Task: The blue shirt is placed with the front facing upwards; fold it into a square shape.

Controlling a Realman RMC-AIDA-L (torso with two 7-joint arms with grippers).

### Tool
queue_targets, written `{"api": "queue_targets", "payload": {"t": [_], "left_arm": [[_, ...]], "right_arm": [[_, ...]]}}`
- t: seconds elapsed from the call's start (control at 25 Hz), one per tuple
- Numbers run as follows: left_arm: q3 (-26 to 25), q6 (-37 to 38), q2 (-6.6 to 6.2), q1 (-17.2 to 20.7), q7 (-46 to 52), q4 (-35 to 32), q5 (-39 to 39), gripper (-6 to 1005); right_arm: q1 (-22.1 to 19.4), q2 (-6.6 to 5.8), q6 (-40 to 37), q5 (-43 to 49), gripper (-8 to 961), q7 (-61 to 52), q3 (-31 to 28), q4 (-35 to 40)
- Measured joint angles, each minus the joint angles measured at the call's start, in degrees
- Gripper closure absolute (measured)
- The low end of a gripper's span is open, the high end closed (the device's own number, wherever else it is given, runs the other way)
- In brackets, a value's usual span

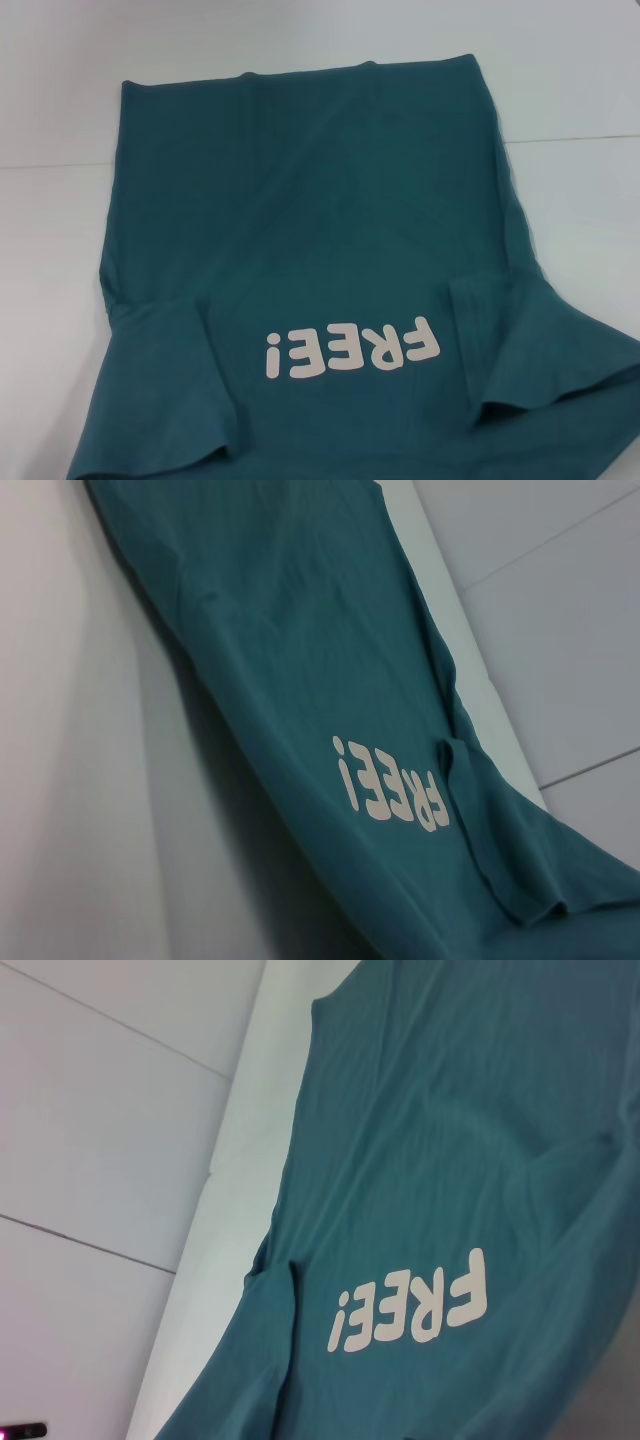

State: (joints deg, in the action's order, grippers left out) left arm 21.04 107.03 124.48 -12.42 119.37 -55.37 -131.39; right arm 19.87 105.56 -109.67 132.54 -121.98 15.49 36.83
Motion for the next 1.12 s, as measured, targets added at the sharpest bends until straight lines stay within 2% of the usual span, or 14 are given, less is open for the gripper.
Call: {"api": "queue_targets", "payload": {"t": [0.44, 0.76, 0.92, 1.12], "left_arm": [[-1.46, 2.16, -0.03, 0.83, -0.62, 0.28, -0.01, 964], [-2.78, 1.05, -0.71, -1.28, -0.64, 2.50, 3.78, 964], [-2.78, -0.56, -1.38, -3.69, 0.69, 2.78, 4.28, 964], [-2.81, -3.66, -2.51, -6.58, 2.19, 3.35, 4.33, 964]], "right_arm": [[-3.44, 0.21, -1.64, 0.00, 916, 0.79, -2.88, -0.20], [0.15, 1.16, -1.30, -1.33, 917, 0.60, -3.53, -0.63], [2.34, 1.07, -0.34, -3.09, 917, -0.18, -3.65, -1.07], [4.42, 0.83, 4.42, -7.03, 916, -1.98, -3.73, -1.67]]}}
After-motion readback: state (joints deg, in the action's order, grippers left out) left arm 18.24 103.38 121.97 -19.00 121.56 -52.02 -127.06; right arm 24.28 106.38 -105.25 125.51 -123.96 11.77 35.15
